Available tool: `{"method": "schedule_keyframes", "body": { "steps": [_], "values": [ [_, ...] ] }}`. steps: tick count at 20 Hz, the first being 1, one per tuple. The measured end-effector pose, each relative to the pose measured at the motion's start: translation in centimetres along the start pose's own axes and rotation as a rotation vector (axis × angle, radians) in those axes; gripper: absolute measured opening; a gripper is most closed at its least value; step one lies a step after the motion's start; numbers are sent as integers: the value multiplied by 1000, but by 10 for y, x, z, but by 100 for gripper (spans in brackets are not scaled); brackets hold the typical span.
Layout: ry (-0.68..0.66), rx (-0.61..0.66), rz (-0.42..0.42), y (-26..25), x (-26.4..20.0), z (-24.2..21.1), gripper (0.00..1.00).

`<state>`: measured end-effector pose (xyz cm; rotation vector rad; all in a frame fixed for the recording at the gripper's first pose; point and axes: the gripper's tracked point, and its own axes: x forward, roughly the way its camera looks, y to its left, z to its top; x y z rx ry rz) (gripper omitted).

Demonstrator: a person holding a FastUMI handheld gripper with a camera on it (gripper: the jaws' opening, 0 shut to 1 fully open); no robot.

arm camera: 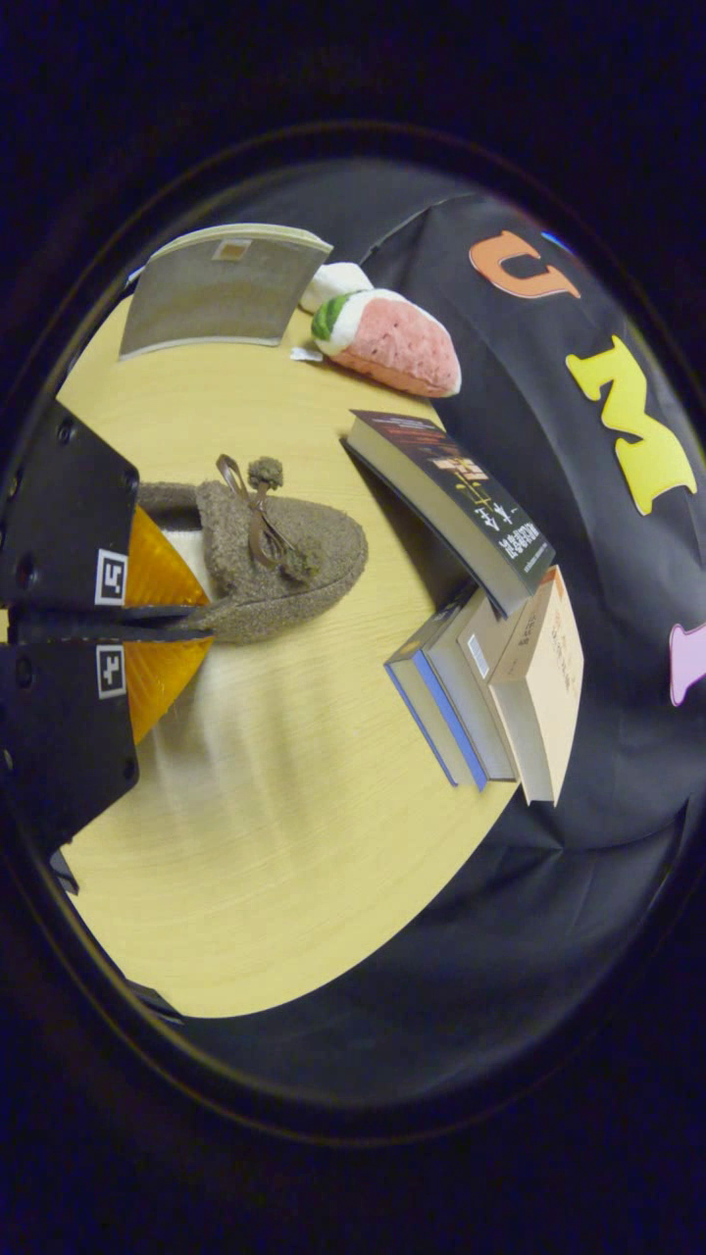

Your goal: Open the storage box then place both shoes into the box .Put the left shoe in first, then the right shoe, with the right side of both shoes facing outward in a uniform manner.

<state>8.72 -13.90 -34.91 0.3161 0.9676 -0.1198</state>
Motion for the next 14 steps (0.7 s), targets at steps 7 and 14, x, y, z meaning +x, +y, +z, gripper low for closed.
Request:
{"method": "schedule_keyframes", "body": {
  "steps": [7,14],
  "values": [
    [-72,65,3,56,-61,12,0],
    [-163,84,24,164,-124,25,0]
  ]
}}
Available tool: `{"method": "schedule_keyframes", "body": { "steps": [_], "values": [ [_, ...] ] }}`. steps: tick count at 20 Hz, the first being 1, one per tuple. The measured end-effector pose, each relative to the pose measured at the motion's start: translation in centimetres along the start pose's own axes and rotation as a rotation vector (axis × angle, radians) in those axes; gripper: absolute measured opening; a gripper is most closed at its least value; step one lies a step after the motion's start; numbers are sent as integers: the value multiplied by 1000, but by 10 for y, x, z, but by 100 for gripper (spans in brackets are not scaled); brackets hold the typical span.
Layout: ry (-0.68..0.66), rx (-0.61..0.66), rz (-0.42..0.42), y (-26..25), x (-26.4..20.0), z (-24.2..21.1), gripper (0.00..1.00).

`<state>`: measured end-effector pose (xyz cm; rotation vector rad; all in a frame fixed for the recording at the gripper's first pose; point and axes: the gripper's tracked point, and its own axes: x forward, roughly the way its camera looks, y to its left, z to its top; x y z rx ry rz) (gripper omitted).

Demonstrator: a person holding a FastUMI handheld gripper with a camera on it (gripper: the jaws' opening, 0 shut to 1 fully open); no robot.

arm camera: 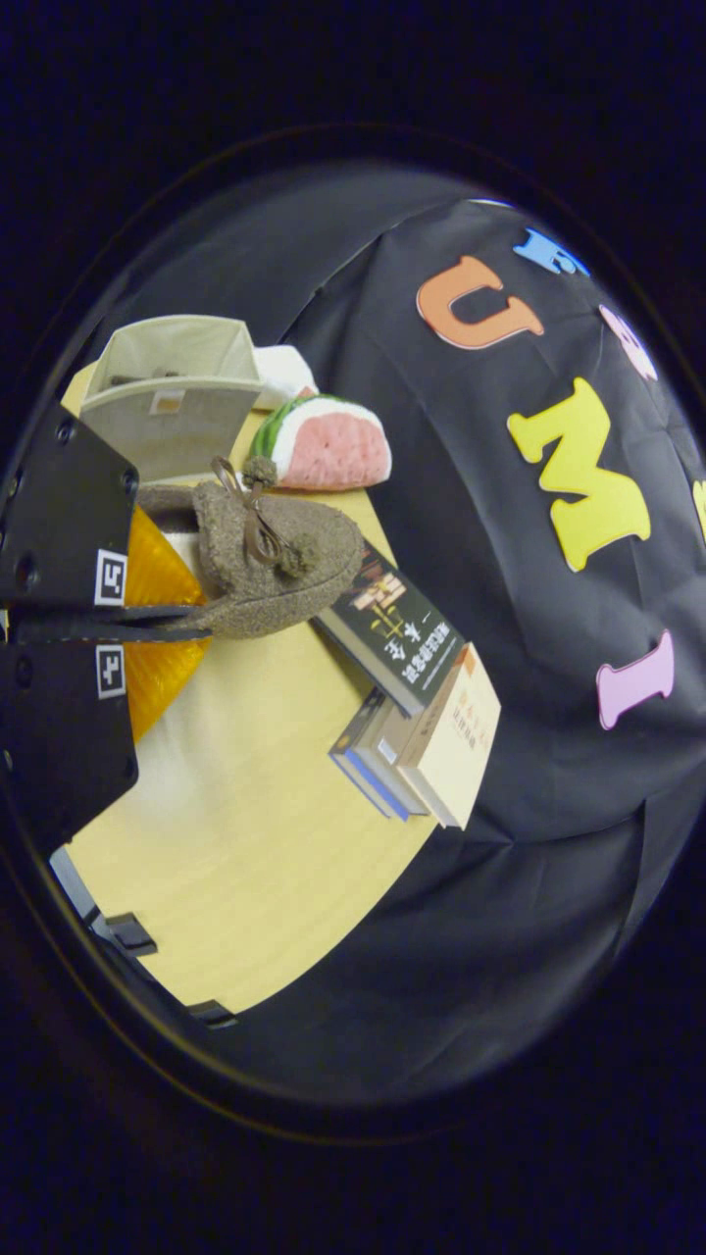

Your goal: Open the storage box then place both shoes into the box .Put the left shoe in first, then the right shoe, with the right side of both shoes facing outward in a uniform manner.

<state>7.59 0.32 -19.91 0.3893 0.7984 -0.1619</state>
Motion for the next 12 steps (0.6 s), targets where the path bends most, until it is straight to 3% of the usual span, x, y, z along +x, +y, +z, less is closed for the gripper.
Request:
{"method": "schedule_keyframes", "body": {
  "steps": [7,12],
  "values": [
    [-50,-9,27,119,-32,-12,0],
    [-27,-56,52,191,-29,-53,0]
  ]
}}
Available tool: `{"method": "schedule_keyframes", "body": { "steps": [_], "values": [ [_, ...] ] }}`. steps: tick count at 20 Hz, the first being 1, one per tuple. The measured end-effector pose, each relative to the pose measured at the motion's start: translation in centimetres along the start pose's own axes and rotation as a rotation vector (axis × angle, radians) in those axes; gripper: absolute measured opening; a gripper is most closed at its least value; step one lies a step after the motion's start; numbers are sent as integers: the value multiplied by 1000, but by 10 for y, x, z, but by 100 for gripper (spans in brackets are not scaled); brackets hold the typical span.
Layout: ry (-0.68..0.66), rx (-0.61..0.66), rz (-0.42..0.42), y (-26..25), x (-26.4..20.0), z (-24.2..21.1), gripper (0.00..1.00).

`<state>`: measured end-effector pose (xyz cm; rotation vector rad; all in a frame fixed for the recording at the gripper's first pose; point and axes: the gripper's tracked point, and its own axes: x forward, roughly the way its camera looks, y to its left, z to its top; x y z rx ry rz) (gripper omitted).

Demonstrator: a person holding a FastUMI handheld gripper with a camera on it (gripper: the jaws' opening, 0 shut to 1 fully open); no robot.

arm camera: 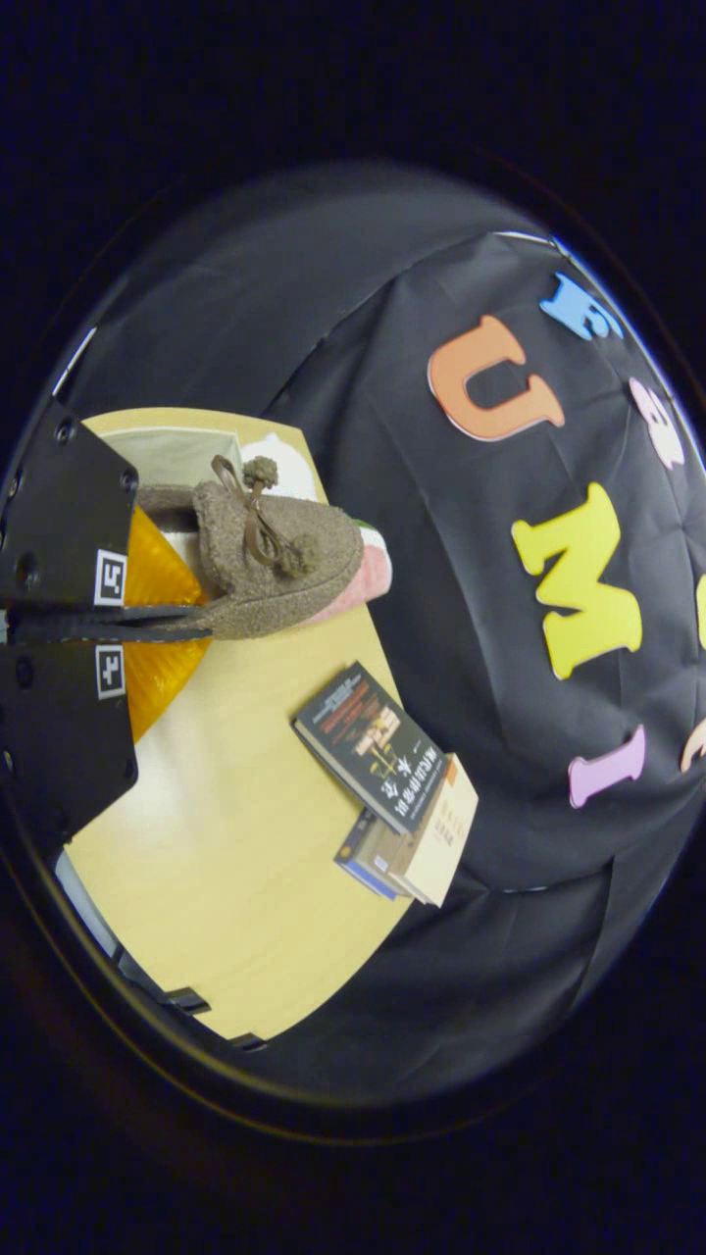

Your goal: Open the storage box then place both shoes into the box .Put the left shoe in first, then the right shoe, with the right side of both shoes facing outward in a uniform manner.

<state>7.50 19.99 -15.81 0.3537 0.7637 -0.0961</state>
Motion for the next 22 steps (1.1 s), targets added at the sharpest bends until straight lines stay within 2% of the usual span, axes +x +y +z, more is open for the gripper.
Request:
{"method": "schedule_keyframes", "body": {
  "steps": [8,16,20,22],
  "values": [
    [22,-116,-51,52,25,-53,0],
    [38,-222,-188,48,54,-84,0],
    [3,-254,-283,32,64,-85,0],
    [3,-259,-303,29,69,-88,0]
  ]
}}
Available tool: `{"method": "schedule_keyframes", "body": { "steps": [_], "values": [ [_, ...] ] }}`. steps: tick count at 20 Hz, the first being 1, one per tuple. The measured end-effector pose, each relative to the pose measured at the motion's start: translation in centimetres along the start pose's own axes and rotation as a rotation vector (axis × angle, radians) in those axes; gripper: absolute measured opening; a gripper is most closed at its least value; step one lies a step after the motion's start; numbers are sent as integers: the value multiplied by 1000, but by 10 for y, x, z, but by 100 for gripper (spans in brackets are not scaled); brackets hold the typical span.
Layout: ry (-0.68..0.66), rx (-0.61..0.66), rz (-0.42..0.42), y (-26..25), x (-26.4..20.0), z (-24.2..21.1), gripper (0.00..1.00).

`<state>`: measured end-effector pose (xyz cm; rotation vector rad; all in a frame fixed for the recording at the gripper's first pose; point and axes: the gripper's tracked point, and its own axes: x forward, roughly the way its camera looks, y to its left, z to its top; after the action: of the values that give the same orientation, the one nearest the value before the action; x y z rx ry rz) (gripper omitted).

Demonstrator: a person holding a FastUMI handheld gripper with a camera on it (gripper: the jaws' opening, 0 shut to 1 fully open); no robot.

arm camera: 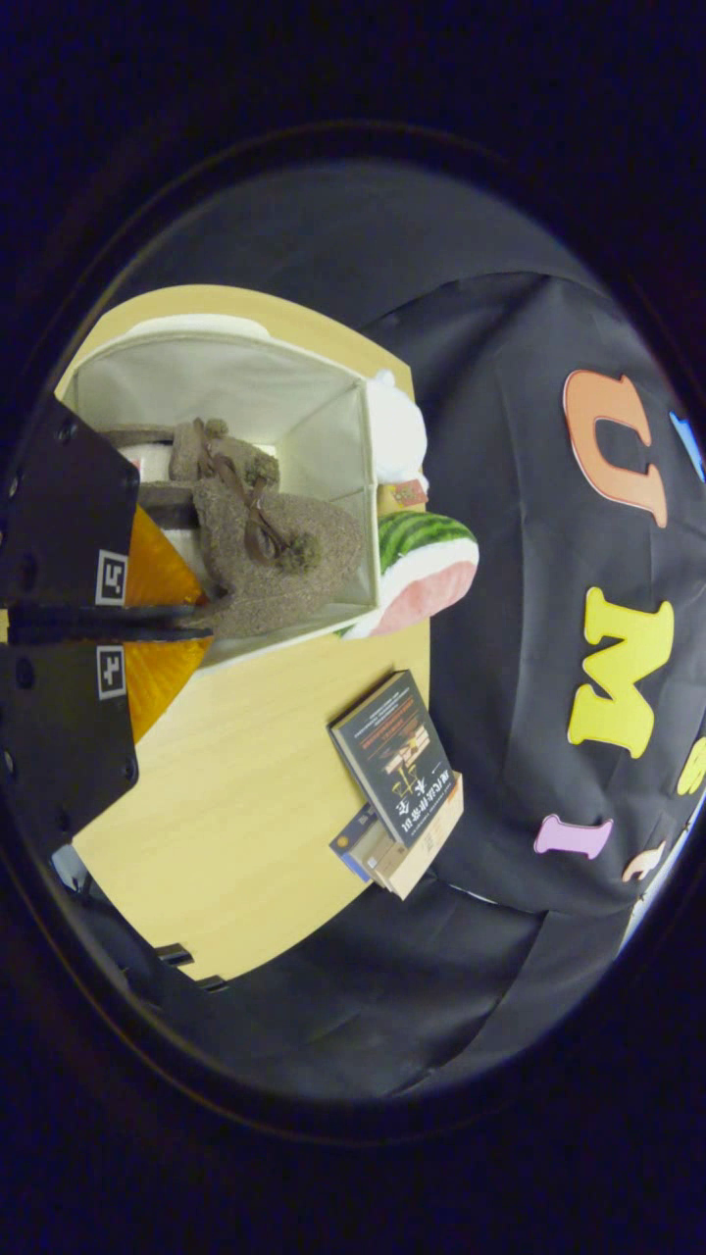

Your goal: Open the storage box then place both shoes into the box .Put the left shoe in first, then the right shoe, with the right side of both shoes facing outward in a uniform manner.

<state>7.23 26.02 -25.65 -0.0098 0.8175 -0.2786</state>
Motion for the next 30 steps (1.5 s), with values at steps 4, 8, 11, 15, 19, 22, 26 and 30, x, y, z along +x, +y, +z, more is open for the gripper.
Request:
{"method": "schedule_keyframes", "body": {
  "steps": [4,8,11,15,19,22,26,30],
  "values": [
    [22,6,12,-1,6,-7,5],
    [-2,12,39,0,4,1,15],
    [-56,-4,74,6,-4,17,15],
    [-121,10,135,4,-26,36,29],
    [-185,12,197,-11,-50,53,55],
    [-238,30,216,-36,-67,70,70],
    [-328,56,243,-79,-88,94,85],
    [-439,50,246,-133,-120,118,88]
  ]
}}
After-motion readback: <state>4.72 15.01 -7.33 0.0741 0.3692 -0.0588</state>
